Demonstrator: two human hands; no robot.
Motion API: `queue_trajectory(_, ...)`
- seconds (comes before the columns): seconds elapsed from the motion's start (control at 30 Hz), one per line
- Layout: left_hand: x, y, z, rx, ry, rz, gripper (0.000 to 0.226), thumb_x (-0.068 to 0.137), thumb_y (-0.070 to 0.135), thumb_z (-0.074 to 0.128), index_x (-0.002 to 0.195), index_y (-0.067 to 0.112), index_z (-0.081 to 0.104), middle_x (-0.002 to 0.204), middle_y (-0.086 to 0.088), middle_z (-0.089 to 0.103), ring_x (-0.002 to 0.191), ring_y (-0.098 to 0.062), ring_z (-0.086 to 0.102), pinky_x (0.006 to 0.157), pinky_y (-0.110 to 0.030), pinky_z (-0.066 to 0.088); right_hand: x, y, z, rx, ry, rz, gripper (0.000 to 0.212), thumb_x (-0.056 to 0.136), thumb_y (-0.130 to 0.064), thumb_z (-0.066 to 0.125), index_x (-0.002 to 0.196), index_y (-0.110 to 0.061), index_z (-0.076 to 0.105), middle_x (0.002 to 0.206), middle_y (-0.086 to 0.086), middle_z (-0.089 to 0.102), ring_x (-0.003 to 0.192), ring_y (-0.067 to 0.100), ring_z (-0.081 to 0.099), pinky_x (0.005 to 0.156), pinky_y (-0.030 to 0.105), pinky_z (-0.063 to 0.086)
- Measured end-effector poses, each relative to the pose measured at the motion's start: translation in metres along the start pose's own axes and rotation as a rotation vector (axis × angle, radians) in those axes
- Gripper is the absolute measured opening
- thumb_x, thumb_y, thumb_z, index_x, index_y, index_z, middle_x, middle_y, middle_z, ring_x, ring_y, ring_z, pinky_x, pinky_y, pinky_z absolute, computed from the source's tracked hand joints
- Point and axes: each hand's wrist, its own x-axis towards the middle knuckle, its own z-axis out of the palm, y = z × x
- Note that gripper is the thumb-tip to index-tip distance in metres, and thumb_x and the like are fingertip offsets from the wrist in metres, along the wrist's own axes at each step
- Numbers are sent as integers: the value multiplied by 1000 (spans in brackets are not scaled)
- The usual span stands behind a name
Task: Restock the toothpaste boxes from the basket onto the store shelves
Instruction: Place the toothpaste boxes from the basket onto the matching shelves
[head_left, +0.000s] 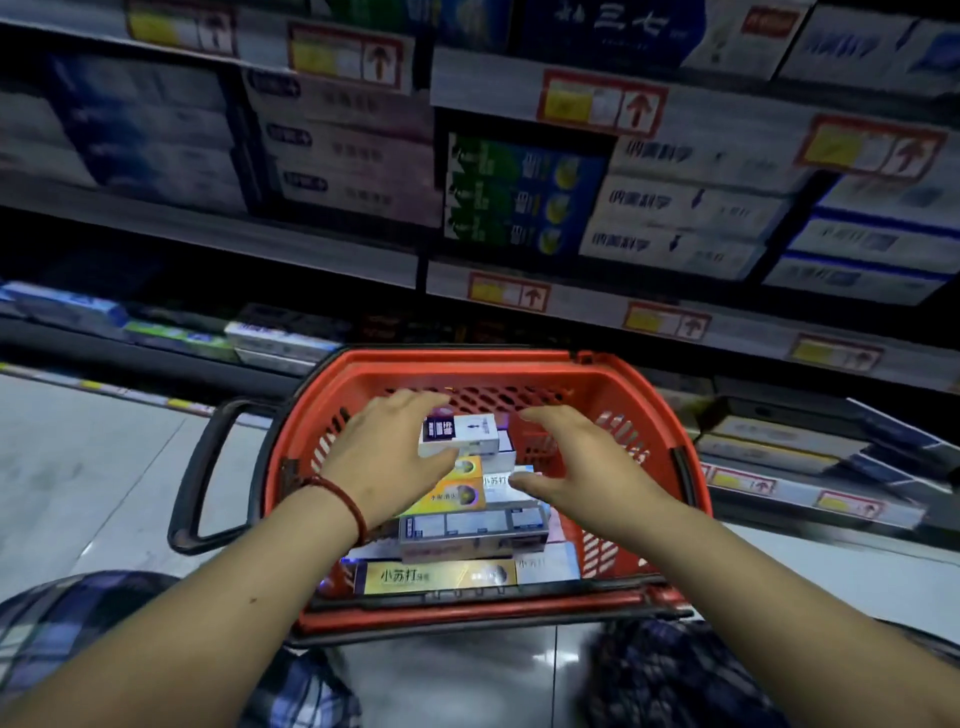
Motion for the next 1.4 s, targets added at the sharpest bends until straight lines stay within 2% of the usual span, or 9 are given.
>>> queue_trajectory(0.13, -3, -17, 21, -13, -101, -39, 61, 87, 50, 66, 143, 30, 51, 138, 3, 57, 127, -22, 53, 106, -40, 45, 4, 9, 27, 18, -112, 61, 75, 89, -44, 74, 152, -22, 40, 151, -4, 44, 138, 16, 45, 112, 29, 37)
queue_trajectory(0.37, 0, -28, 48, 216, -506, 2, 64, 91, 43, 62, 149, 25, 41, 138, -5, 51, 127, -27, 52, 101, -39, 47, 12, 27, 70, 60, -289, 190, 75, 88, -43, 75, 151, -20, 42, 152, 2, 45, 135, 20, 47, 109, 29, 38)
queue_trajectory(0.53, 0, -43, 67, 286, -642, -67, 46, 87, 35, 64, 128, 17, 53, 123, -9, 51, 113, -33, 58, 93, -42, 51, 18, 41, 87, 1, -335, 295, 56, 81, -43, 80, 126, -18, 59, 126, 8, 57, 112, 25, 59, 95, 32, 50)
queue_trajectory(0.73, 4, -51, 79, 288, -646, -60, 34, 92, 26, 65, 121, 12, 55, 124, -11, 46, 110, -32, 55, 90, -42, 51, 23, 57, 95, 86, -346, 394, 55, 89, -21, 76, 138, -13, 54, 128, 9, 63, 110, 25, 60, 79, 24, 42)
queue_trajectory(0.87, 13, -58, 71, 23, -510, -82, 11, 94, 15, 59, 91, 9, 68, 99, -4, 59, 93, -25, 60, 82, -33, 51, 29, 58, 90, 278, -193, 431, 11, 95, -14, 66, 105, -17, 63, 93, 6, 67, 95, 35, 69, 76, 36, 54)
queue_trajectory(1.07, -2, -49, 67, 128, -684, -67, 35, 84, 52, 71, 102, 25, 56, 106, 1, 55, 99, -21, 56, 88, -38, 51, 20, 44, 94, 157, -413, 339, 52, 85, -36, 80, 130, -22, 57, 126, -1, 56, 111, 18, 56, 84, 26, 43)
queue_trajectory(1.17, -3, -47, 64, 278, -755, -138, 42, 86, 49, 70, 105, 14, 59, 106, -6, 60, 99, -24, 58, 89, -38, 54, 15, 45, 95, 191, -489, 392, 56, 82, -34, 84, 127, -20, 55, 116, -2, 55, 110, 19, 58, 82, 27, 47)
queue_trajectory(1.3, -6, -49, 57, 395, -765, -259, 36, 93, 36, 63, 115, 8, 59, 117, -10, 62, 108, -25, 61, 88, -30, 53, 17, 43, 94, 312, -487, 488, 57, 81, -22, 84, 128, -21, 52, 106, 4, 66, 80, 17, 60, 77, 31, 53)
queue_trajectory(1.4, -6, -51, 57, 216, -749, -382, 25, 91, 31, 68, 100, 11, 56, 96, -3, 62, 87, -20, 63, 66, -25, 50, 17, 39, 97, 449, -461, 560, 63, 73, -13, 85, 127, -18, 52, 106, 12, 73, 78, 23, 62, 76, 42, 56)
